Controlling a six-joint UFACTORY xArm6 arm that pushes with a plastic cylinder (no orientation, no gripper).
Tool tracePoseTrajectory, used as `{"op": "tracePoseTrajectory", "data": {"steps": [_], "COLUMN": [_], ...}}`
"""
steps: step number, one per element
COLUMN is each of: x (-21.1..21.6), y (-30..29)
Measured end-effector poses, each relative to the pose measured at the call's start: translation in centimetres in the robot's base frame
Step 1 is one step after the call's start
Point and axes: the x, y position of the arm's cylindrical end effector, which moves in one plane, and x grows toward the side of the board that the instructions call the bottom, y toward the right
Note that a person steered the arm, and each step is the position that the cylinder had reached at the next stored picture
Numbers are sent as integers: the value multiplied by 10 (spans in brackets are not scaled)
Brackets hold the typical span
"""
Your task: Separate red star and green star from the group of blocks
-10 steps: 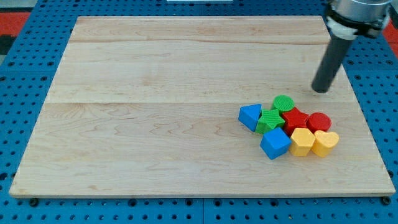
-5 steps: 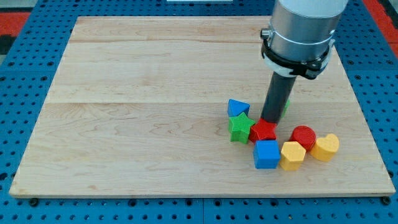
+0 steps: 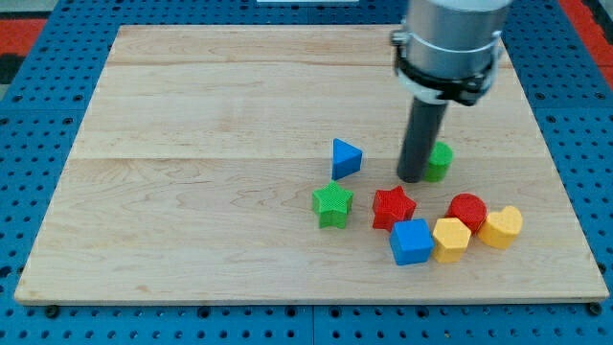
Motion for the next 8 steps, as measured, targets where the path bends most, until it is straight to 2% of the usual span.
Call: {"op": "tracePoseTrajectory", "data": {"steps": [1, 2, 3, 4, 5, 8], "x": [0, 33, 67, 95, 87, 45], "y": [79, 139, 146, 120, 58, -19]}}
